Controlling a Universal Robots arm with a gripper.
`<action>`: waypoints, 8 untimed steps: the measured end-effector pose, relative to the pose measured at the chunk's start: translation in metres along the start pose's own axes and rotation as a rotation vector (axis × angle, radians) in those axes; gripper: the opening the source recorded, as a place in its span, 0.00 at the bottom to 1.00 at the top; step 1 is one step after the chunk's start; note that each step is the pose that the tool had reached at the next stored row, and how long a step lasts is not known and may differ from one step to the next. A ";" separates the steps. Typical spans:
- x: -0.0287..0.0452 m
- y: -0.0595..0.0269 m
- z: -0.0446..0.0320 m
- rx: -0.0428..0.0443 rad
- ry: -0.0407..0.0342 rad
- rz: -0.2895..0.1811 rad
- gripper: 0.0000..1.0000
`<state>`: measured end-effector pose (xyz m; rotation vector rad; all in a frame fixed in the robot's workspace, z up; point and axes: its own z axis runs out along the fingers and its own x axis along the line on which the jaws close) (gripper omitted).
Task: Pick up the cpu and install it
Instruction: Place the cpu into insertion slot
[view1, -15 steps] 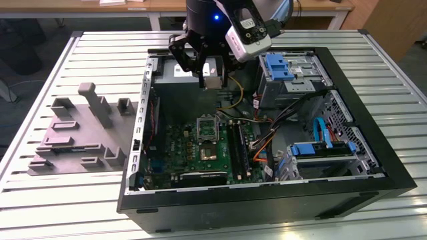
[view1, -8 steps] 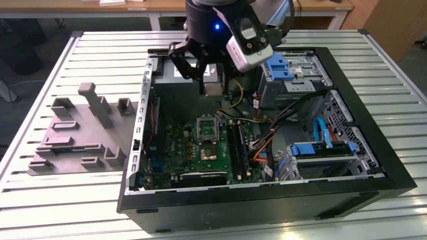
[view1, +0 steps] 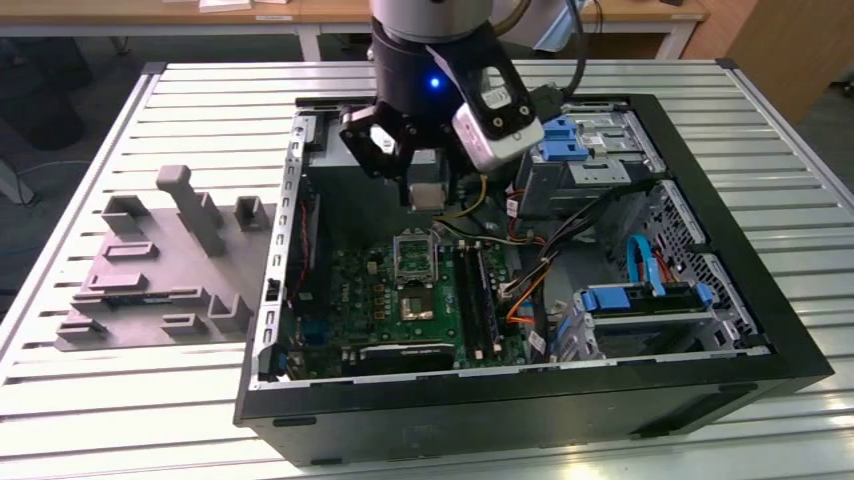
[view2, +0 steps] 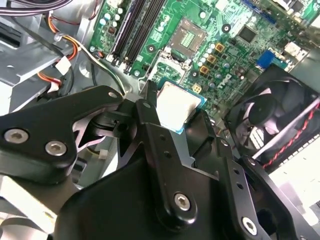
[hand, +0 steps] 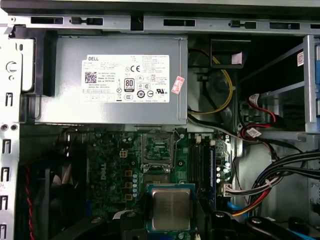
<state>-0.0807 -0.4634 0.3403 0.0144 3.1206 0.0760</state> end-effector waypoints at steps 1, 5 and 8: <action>0.0000 -0.0001 0.0018 -0.0001 0.0000 0.000 0.47; 0.0002 -0.0005 0.0092 -0.0001 0.0000 0.000 0.47; 0.0003 -0.0007 0.0145 0.0000 0.0000 0.000 0.47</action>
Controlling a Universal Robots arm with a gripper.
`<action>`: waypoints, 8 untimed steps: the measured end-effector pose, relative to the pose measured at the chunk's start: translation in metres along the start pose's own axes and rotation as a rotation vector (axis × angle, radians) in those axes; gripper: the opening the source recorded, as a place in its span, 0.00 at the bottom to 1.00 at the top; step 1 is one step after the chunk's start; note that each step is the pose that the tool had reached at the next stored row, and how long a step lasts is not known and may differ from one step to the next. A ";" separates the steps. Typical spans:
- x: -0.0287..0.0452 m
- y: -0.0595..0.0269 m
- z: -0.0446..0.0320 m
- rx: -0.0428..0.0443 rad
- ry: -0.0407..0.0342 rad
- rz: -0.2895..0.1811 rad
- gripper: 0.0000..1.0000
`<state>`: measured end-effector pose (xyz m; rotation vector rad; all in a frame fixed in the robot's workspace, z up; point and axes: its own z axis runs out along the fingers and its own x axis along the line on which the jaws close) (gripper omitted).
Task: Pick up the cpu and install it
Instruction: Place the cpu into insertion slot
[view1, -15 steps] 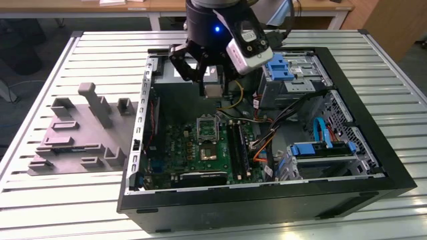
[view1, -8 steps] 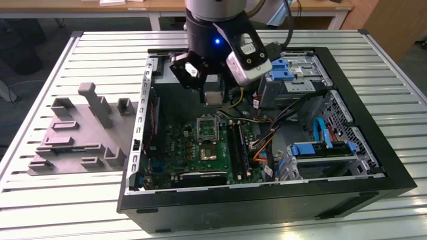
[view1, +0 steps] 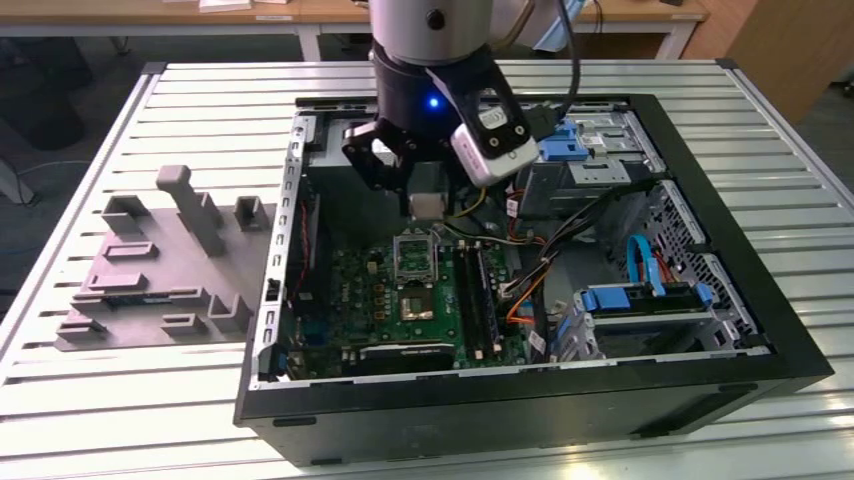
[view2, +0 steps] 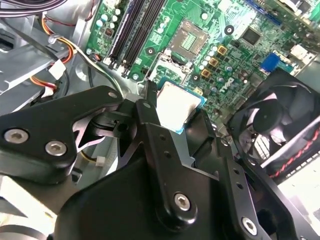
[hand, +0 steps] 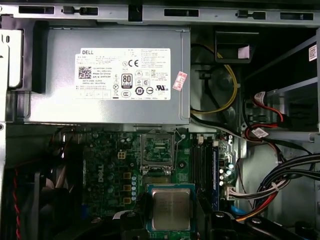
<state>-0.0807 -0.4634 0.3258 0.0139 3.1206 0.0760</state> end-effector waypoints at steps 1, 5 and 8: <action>0.0000 -0.0001 0.0018 0.0000 0.0000 0.000 0.47; 0.0002 -0.0004 0.0092 -0.0001 0.0000 0.000 0.47; 0.0003 -0.0007 0.0145 0.0000 0.0001 0.000 0.47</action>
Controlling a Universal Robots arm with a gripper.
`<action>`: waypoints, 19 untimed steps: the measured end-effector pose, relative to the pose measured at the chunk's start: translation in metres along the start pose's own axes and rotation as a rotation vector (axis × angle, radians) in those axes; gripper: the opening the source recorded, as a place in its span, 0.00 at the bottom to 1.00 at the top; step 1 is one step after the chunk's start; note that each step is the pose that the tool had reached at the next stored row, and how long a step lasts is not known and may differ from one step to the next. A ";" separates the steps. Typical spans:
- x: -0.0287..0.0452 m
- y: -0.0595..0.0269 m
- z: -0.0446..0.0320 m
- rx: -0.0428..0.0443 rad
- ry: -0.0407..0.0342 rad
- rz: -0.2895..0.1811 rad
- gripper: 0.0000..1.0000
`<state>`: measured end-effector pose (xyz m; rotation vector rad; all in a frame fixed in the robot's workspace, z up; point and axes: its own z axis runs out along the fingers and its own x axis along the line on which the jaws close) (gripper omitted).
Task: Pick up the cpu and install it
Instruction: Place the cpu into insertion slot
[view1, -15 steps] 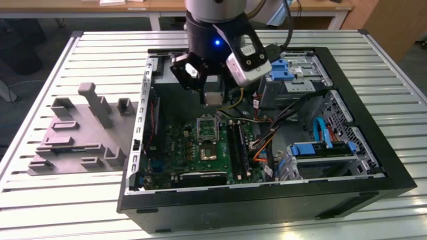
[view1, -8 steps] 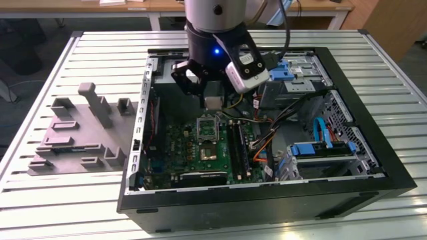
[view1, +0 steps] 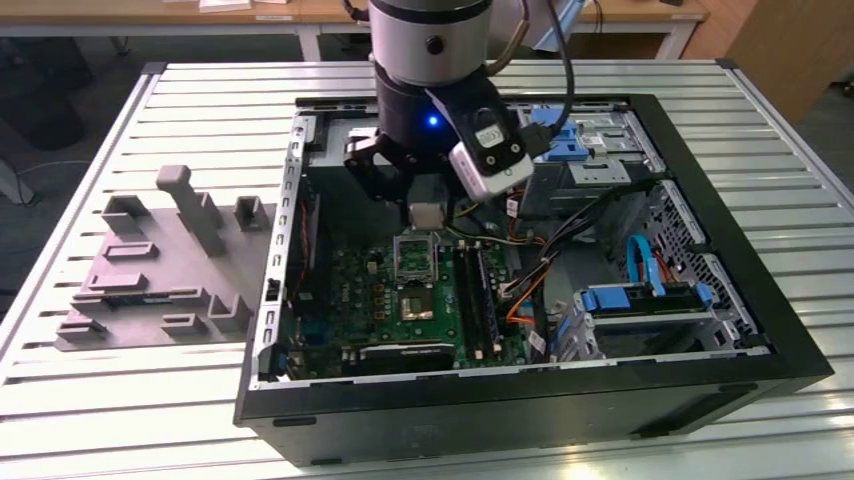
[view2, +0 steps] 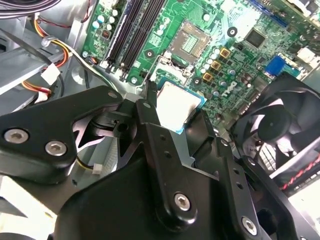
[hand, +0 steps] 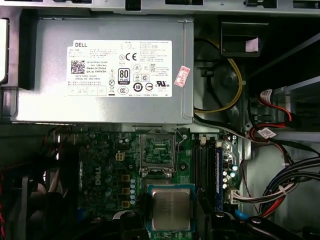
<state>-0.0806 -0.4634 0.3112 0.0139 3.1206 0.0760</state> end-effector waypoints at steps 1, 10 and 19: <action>0.0000 -0.0001 0.0018 0.0000 0.0000 0.000 0.47; 0.0001 -0.0002 0.0042 0.0000 -0.0001 0.000 0.47; 0.0002 -0.0004 0.0093 -0.0002 0.0004 0.000 0.47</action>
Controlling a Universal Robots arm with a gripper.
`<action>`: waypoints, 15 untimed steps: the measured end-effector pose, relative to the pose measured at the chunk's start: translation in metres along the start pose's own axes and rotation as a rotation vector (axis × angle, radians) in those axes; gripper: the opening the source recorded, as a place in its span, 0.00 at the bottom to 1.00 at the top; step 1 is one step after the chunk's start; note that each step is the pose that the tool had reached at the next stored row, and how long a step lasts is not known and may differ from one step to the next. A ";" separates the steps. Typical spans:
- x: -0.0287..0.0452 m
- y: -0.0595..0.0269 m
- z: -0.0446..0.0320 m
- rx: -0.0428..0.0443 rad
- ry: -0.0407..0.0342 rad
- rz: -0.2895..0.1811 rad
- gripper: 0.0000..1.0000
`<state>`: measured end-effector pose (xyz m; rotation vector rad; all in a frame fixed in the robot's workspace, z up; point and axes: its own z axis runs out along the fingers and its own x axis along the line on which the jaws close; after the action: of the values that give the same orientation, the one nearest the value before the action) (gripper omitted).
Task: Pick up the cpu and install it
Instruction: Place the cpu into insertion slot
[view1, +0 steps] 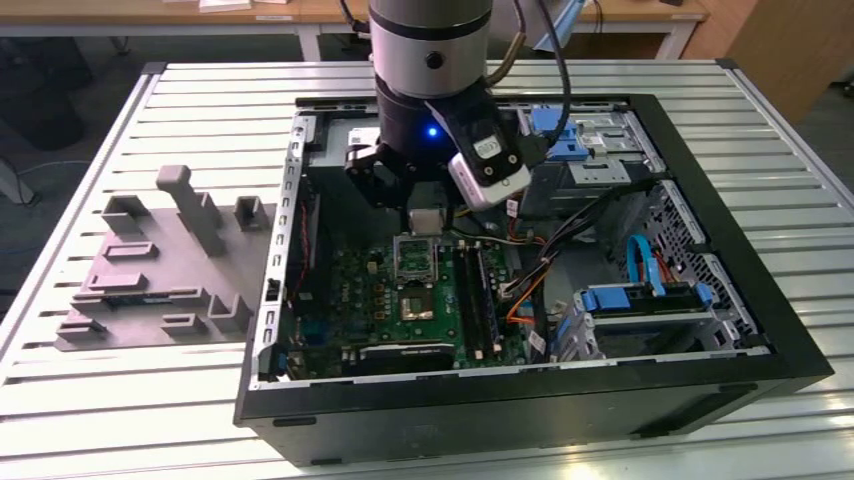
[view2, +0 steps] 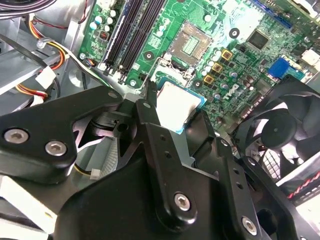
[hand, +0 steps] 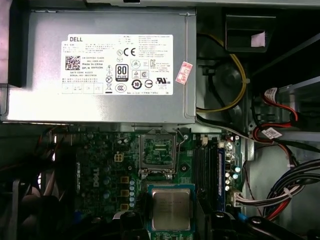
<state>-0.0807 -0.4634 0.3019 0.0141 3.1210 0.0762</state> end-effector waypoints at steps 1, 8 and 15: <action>0.0001 -0.0001 0.0017 0.0001 0.0005 0.000 0.47; 0.0003 -0.0007 0.0144 0.0001 0.0009 0.000 0.47; 0.0005 -0.0013 0.0263 0.0000 0.0009 0.000 0.47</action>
<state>-0.0806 -0.4634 0.2756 0.0140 3.1219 0.0762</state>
